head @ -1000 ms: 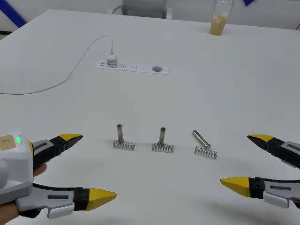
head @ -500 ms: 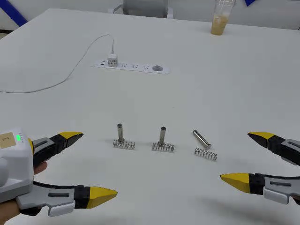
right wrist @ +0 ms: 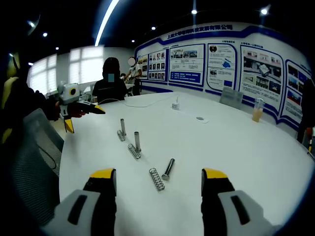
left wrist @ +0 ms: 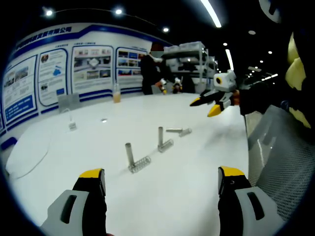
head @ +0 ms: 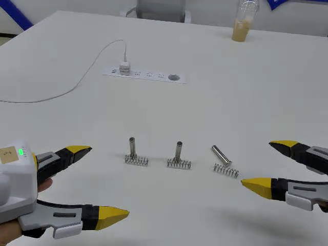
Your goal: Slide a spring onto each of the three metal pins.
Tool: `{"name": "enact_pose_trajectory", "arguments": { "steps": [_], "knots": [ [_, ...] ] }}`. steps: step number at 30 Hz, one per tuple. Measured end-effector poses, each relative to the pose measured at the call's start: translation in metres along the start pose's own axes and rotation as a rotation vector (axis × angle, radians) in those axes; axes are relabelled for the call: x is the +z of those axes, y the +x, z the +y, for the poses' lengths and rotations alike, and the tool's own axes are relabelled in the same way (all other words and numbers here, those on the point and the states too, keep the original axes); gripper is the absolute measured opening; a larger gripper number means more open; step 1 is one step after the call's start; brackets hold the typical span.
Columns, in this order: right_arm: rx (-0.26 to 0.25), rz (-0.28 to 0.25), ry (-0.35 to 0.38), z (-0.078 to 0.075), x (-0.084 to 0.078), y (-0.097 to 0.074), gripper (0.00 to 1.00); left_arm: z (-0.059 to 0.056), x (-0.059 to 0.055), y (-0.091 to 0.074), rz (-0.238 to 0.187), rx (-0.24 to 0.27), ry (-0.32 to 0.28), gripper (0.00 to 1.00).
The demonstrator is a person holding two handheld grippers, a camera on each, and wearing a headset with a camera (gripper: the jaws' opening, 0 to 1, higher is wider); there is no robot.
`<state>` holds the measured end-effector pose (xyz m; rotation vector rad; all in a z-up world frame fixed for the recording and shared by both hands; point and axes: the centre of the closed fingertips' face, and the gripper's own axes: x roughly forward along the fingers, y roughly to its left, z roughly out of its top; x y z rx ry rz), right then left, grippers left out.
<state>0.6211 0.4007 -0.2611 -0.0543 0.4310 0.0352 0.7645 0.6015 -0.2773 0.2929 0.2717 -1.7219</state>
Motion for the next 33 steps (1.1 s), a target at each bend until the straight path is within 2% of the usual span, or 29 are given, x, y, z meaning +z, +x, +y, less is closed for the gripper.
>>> {"name": "enact_pose_trajectory", "arguments": {
  "steps": [3, 12, 20, 24, 33],
  "knots": [
    [-0.004, 0.019, 0.004, -0.003, 0.002, 0.005, 0.65, 0.000, 0.001, 0.000, -0.003, 0.000, -0.002, 0.97],
    [-0.013, 0.078, -0.028, -0.008, 0.008, 0.025, 0.59, -0.001, 0.002, 0.001, -0.008, -0.001, -0.001, 0.97],
    [-0.034, 0.138, -0.041, -0.017, 0.010, 0.042, 0.49, -0.001, 0.000, 0.001, -0.006, 0.002, -0.005, 0.97],
    [-0.042, 0.182, -0.055, -0.021, 0.006, 0.051, 0.46, -0.001, 0.001, 0.001, -0.009, 0.002, -0.007, 0.97],
    [-0.062, 0.249, -0.036, -0.027, -0.001, 0.073, 0.34, 0.000, 0.000, 0.002, -0.010, 0.005, -0.008, 0.96]
  ]
}}
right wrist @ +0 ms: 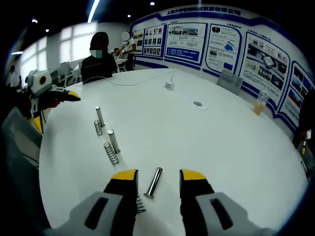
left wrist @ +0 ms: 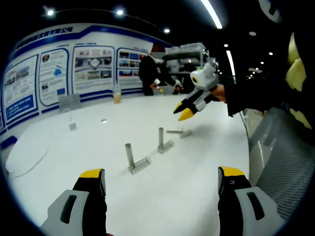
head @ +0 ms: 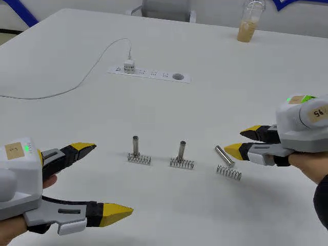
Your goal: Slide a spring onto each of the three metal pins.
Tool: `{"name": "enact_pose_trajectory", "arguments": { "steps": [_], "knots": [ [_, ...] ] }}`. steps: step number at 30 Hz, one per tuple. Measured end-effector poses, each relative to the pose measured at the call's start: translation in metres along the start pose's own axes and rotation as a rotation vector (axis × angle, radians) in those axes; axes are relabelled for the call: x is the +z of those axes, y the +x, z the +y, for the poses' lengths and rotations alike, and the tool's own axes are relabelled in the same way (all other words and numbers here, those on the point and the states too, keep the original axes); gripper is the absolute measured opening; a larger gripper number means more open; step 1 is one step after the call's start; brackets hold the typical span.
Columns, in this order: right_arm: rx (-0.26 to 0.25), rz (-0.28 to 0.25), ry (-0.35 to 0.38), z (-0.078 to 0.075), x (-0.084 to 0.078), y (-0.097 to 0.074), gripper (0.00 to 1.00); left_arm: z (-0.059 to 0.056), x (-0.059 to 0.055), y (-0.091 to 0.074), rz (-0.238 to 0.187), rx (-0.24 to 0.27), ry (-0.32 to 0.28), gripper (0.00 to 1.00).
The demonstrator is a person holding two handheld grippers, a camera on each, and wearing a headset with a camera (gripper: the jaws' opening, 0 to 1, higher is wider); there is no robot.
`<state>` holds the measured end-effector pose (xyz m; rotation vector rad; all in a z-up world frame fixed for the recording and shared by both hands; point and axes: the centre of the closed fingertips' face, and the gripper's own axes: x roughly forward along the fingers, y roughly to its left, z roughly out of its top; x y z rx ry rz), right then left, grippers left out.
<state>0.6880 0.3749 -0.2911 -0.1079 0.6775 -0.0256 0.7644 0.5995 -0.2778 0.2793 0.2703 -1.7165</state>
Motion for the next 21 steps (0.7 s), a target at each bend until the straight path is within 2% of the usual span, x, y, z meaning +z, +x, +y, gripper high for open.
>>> {"name": "enact_pose_trajectory", "arguments": {
  "steps": [15, 21],
  "knots": [
    [-0.013, 0.128, 0.041, 0.002, -0.013, 0.036, 0.20, -0.001, -0.001, 0.002, -0.002, -0.003, -0.002, 0.96],
    [-0.017, 0.158, 0.069, 0.002, -0.018, 0.042, 0.16, 0.000, -0.002, 0.001, -0.001, -0.001, -0.003, 0.95]
  ]
}}
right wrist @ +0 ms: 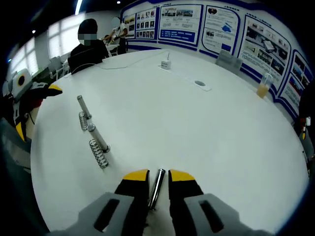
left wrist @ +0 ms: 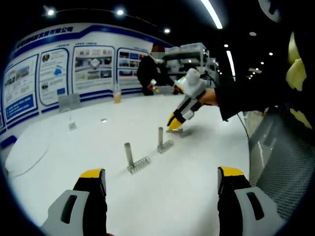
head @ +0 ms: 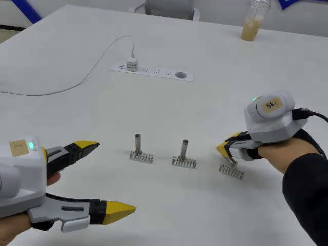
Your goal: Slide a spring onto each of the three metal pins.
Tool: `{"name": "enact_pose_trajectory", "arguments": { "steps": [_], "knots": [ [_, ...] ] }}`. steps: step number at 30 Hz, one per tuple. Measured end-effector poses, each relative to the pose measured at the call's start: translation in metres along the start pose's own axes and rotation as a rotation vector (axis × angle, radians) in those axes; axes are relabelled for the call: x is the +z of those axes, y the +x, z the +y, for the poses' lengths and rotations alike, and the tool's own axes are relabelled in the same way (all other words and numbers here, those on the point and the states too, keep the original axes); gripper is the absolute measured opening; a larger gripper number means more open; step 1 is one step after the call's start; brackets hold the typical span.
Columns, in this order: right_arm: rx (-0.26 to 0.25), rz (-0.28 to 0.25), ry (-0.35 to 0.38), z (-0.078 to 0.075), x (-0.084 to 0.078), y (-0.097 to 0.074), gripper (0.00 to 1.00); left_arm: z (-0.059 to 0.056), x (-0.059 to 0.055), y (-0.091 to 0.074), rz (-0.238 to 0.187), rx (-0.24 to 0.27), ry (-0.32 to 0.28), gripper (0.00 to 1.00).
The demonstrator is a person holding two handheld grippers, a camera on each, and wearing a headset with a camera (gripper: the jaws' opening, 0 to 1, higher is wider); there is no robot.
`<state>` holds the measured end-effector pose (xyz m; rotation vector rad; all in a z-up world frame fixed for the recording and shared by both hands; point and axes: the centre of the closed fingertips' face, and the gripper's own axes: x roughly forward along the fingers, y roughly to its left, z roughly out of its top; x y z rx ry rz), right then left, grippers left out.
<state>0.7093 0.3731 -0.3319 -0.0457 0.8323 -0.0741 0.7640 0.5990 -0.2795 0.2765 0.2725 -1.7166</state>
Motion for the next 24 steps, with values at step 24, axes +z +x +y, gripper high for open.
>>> {"name": "enact_pose_trajectory", "arguments": {
  "steps": [24],
  "knots": [
    [0.013, 0.060, 0.097, -0.0017, -0.0079, 0.0098, 0.09, -0.0003, -0.0014, -0.0007, 0.007, -0.001, 0.001, 0.95]
  ]
}}
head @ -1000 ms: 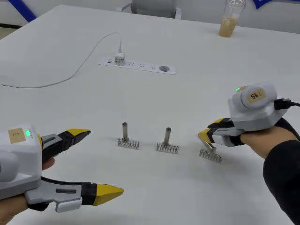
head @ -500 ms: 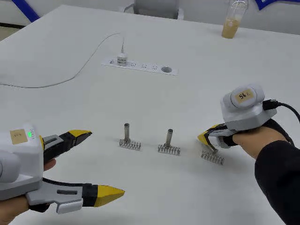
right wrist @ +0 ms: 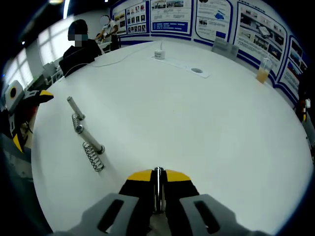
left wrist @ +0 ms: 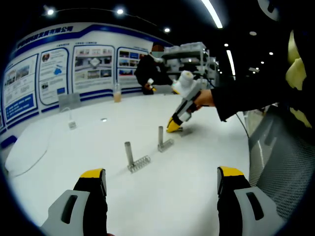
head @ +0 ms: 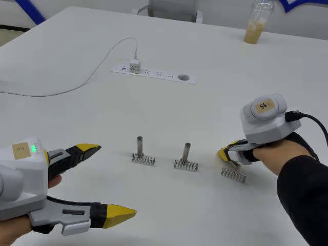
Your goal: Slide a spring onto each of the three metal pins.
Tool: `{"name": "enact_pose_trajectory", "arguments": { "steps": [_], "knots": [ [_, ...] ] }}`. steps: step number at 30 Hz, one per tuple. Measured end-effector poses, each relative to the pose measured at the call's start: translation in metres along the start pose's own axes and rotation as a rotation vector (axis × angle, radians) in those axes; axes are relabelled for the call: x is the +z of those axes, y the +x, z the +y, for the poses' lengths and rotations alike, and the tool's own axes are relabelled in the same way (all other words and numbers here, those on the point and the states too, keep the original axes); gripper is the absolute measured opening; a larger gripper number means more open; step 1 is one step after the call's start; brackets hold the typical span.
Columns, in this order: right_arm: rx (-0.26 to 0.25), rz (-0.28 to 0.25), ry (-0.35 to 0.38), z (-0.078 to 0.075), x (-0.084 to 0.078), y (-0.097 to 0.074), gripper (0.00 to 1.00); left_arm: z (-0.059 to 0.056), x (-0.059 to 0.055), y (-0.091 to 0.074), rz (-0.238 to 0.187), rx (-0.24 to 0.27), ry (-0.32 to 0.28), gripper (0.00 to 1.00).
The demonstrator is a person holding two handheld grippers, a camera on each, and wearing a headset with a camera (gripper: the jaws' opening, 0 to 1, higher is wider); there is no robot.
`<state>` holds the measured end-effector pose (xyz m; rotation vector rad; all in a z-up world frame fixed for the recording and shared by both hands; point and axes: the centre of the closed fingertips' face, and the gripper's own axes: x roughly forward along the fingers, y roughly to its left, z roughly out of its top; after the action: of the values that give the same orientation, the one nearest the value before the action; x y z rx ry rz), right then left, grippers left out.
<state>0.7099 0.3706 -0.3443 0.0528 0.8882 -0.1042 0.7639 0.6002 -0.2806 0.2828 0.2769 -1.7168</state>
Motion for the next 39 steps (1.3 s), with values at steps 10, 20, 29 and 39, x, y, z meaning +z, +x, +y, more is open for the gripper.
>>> {"name": "enact_pose_trajectory", "arguments": {
  "steps": [10, 20, 29, 39],
  "knots": [
    [0.006, -0.033, 0.027, 0.000, 0.001, -0.006, 0.09, 0.000, 0.002, 0.000, -0.003, 0.000, 0.005, 0.95],
    [-0.007, -0.093, 0.022, 0.003, 0.013, -0.033, 0.09, 0.000, 0.003, -0.002, -0.008, 0.005, 0.008, 0.95],
    [-0.016, -0.124, 0.034, 0.006, 0.009, -0.044, 0.09, -0.001, 0.006, -0.001, -0.013, 0.003, 0.014, 0.95],
    [-0.020, -0.142, 0.026, 0.010, 0.006, -0.052, 0.09, -0.002, 0.008, 0.000, -0.015, 0.003, 0.015, 0.95]
  ]
}}
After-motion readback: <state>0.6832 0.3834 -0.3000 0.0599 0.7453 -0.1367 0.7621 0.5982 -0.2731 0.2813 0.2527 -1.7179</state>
